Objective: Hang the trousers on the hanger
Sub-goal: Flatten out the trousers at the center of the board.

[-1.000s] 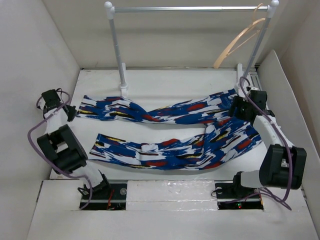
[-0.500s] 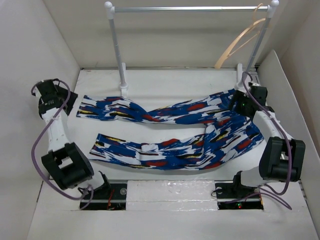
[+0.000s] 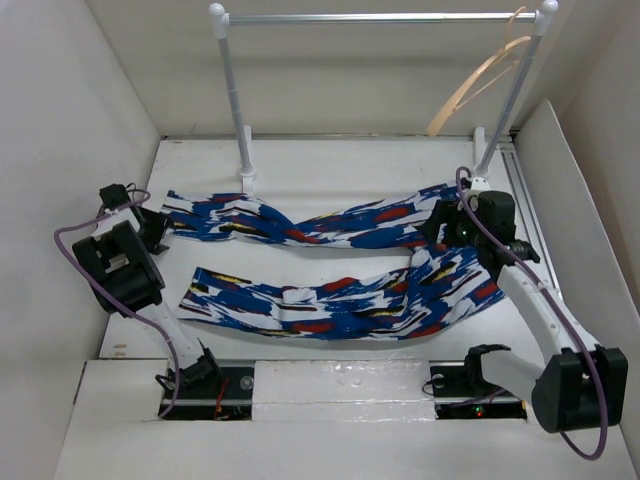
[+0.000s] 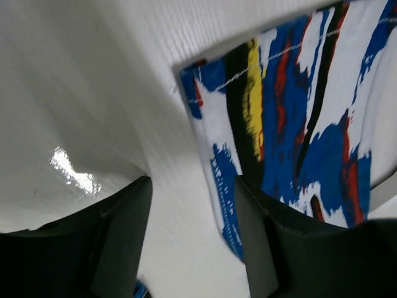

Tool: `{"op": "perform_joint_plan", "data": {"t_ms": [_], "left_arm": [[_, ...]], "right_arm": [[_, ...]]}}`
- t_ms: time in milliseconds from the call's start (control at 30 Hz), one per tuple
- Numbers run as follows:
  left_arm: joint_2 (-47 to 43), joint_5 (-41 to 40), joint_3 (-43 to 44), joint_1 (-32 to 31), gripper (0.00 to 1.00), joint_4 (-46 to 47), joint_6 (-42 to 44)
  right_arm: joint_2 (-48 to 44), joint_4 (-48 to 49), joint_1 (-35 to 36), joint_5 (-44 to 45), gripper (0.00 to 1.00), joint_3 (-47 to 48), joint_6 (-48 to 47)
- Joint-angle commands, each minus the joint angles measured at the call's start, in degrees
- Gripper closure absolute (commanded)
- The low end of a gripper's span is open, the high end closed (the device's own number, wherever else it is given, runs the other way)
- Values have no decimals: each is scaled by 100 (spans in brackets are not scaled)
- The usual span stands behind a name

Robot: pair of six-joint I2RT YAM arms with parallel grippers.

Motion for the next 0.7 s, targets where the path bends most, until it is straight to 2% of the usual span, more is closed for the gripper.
{"op": "perform_joint_plan", "data": {"t_ms": [0,33,100,233,300,400,500,667], "left_arm": [[333,-61,212,12,51,249,-121],[404,-70,239,12,58,266,-138],[562,-236,362,-110,60,284,-156],[764,-386,512,-304,89,328,-138],[817,-387,486,-304,100,380,-156],[678,-588,486,-304,100,301,-69],[-50,-878,275,-304,100,301,2],[-2010,-1729,-418,-304,100,82,230]], "right_arm": [[-445,-103,345,-56,22,-41,-72],[-499,-199,502,32,22,-32,-72],[-604,-218,635,243,22,29,-37],[-666,-559,697,322,23,284,-124],[-684,-622,697,340,23,389,-177],[-754,-701,750,235,23,460,-195],[-868,-666,899,243,23,504,-177],[-939,-649,1127,147,22,504,-291]]}}
